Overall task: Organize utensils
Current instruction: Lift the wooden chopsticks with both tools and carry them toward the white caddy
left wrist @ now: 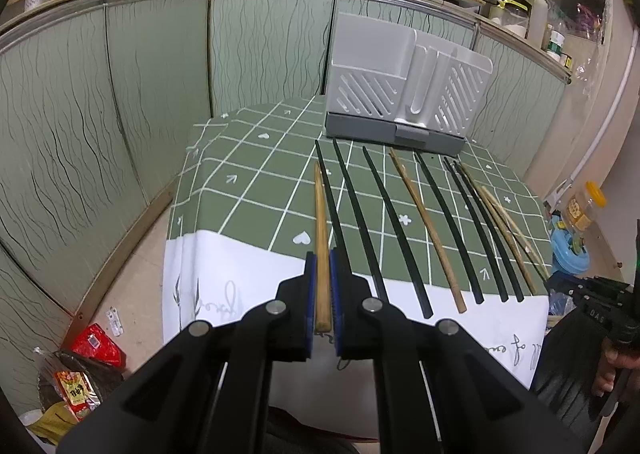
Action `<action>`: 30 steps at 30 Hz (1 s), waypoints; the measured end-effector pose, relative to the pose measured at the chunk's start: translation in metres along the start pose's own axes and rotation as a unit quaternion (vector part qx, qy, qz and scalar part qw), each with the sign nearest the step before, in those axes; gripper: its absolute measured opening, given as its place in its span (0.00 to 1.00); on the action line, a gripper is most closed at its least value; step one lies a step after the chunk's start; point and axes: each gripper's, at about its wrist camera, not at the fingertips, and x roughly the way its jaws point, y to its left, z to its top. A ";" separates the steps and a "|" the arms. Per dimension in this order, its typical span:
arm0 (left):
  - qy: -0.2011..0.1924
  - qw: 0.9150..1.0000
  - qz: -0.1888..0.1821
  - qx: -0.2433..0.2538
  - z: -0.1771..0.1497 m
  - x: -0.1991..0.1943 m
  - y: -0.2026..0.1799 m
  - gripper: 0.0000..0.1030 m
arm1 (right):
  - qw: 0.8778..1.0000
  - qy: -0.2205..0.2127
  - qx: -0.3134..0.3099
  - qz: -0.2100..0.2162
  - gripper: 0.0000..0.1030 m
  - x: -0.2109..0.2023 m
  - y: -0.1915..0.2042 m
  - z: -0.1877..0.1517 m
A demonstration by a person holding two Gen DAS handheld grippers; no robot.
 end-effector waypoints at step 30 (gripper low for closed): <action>-0.080 0.997 -0.008 0.020 0.074 -0.063 -0.007 0.07 | 0.996 -0.087 -0.020 0.028 0.05 -0.077 0.015 0.091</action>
